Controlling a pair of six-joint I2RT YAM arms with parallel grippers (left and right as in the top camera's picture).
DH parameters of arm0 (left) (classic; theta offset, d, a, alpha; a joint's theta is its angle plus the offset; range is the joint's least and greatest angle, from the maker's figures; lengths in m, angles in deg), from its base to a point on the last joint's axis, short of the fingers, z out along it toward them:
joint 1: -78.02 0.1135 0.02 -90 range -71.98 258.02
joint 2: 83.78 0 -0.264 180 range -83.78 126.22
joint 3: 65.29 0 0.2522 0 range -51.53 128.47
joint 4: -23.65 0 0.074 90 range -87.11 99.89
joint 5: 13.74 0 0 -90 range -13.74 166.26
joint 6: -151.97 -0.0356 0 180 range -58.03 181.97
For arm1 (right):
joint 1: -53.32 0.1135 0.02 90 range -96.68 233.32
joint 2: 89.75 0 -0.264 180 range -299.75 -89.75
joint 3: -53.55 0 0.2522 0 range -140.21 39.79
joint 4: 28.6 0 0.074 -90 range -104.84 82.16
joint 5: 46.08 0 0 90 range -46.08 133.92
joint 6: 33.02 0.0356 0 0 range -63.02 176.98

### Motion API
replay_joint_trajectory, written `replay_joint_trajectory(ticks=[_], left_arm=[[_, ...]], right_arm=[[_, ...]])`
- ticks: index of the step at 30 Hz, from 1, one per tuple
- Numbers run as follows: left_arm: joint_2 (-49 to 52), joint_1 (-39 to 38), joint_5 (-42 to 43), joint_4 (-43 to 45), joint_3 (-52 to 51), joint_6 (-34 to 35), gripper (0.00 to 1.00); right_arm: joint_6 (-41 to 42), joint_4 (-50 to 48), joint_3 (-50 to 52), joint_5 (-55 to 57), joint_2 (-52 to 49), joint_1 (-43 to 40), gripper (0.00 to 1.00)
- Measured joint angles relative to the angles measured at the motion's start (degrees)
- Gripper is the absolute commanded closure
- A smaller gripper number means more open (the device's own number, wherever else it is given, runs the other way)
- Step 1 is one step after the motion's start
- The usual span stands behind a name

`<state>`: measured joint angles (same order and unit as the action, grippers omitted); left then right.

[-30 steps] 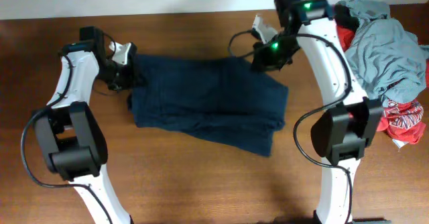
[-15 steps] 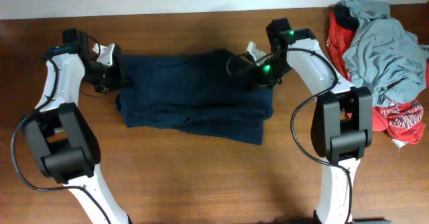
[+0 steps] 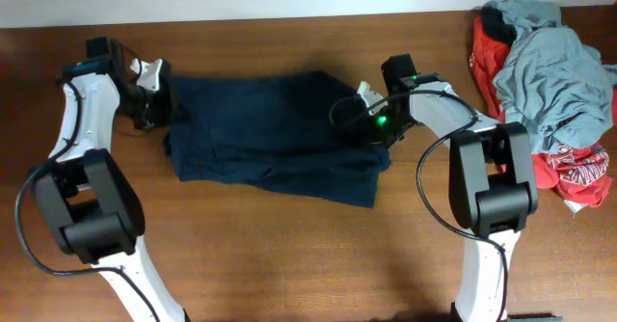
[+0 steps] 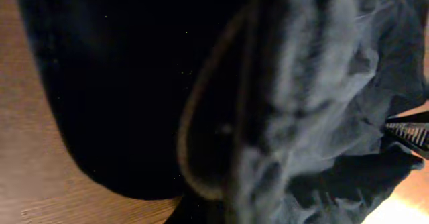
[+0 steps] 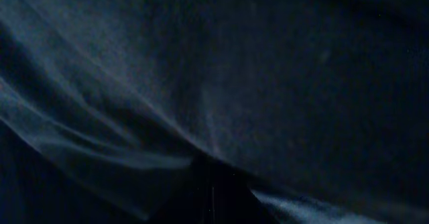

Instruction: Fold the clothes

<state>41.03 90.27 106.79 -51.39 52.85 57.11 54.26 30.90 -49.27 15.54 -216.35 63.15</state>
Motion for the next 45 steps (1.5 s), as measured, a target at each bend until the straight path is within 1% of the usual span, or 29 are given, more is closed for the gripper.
replay_joint_trajectory(ticks=[6, 11, 20, 28, 33, 40, 45], left_arm=[[-0.7, -5.51, -0.63, -0.94, 3.19, 0.81, 0.99], [-1.53, -13.14, -0.7, -0.68, 6.47, 2.6, 0.99], [-1.84, -25.42, -1.46, 1.53, 7.78, 6.43, 0.99], [-1.81, -30.21, -1.77, 3.41, 13.68, 10.14, 0.99], [-1.84, -34.21, -2.29, 6.1, 14.03, 11.65, 0.99], [-1.84, -37.79, -6.03, 6.23, 14.03, 12.5, 0.99], [-1.84, -37.79, -7.45, 6.21, 14.03, 12.52, 0.99]], right_arm=[[0.13, -0.5, 0.42, -0.04, 0.17, 0.0, 0.96], [0.26, -0.59, 0.46, -0.02, 0.24, 0.0, 0.96], [0.55, -0.57, 0.48, -0.04, 0.24, 0.0, 0.96], [0.59, -0.59, 0.48, -0.24, 0.24, 0.0, 0.96], [0.63, -0.59, 0.59, -0.74, 0.24, 0.0, 0.96], [0.57, -0.31, 0.9, -2.49, 0.24, 0.0, 0.96], [1.07, 4.98, 0.7, -4.83, 0.24, -0.83, 0.96]])
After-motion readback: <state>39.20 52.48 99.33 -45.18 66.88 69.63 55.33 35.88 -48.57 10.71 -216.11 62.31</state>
